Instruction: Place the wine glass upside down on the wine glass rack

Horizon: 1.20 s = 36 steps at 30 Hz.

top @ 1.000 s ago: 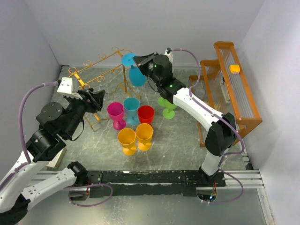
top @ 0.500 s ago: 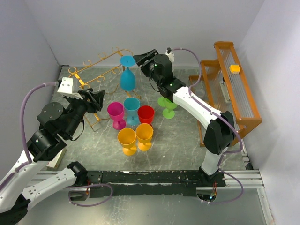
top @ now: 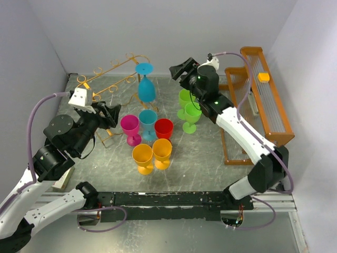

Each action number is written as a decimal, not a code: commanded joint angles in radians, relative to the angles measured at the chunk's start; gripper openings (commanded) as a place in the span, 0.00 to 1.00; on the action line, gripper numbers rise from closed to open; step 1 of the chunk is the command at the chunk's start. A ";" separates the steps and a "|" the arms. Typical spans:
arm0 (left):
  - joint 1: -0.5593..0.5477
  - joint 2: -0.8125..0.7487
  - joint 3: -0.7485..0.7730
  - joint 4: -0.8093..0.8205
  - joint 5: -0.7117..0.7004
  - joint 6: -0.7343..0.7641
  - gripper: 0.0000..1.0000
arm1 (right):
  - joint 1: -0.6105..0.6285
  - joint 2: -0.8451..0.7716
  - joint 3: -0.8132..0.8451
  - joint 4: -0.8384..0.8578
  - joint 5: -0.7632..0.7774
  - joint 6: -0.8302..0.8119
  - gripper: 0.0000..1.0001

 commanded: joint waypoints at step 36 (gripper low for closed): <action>-0.003 -0.051 -0.034 0.022 0.274 -0.018 0.87 | -0.016 0.098 0.021 -0.668 -0.003 -0.624 0.34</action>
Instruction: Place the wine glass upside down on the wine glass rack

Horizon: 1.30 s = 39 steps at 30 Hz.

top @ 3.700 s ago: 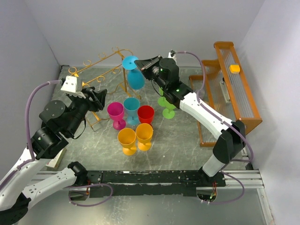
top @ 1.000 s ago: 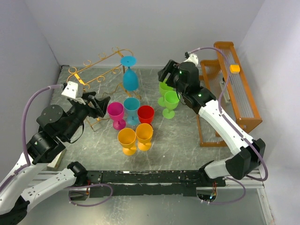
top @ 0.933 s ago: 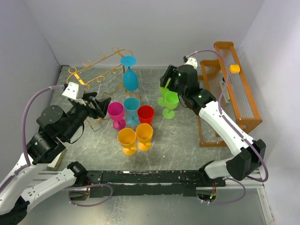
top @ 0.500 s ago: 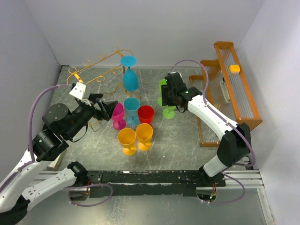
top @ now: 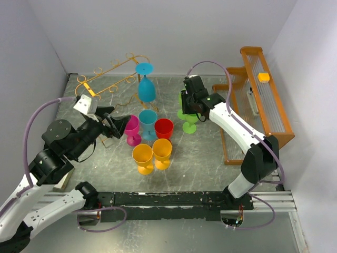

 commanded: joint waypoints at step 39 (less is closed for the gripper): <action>-0.002 0.115 -0.017 0.261 0.155 -0.254 0.85 | 0.021 -0.409 -0.106 0.077 -0.078 -0.060 0.00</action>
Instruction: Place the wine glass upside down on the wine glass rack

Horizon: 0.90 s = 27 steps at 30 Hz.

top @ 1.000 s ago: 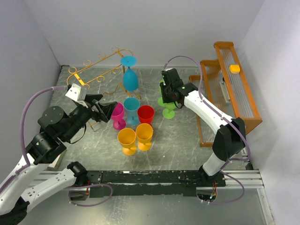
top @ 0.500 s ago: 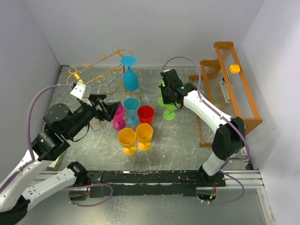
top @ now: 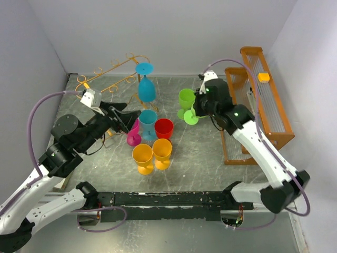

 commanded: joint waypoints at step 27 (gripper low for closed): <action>-0.002 0.334 -0.036 0.409 0.052 -0.785 0.79 | 0.008 -0.421 -0.510 1.012 -0.281 0.290 0.00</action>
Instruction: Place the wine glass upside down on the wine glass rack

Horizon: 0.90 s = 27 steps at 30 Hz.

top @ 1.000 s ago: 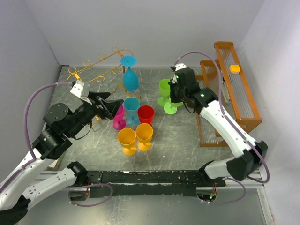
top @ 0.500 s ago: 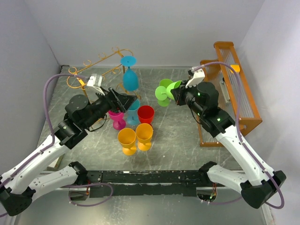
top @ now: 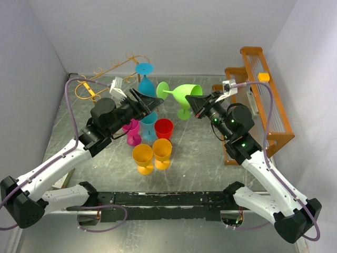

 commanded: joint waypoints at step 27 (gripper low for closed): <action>-0.002 0.120 -0.061 0.390 -0.112 -0.427 0.40 | 0.007 -0.088 -0.134 0.307 -0.275 0.132 0.00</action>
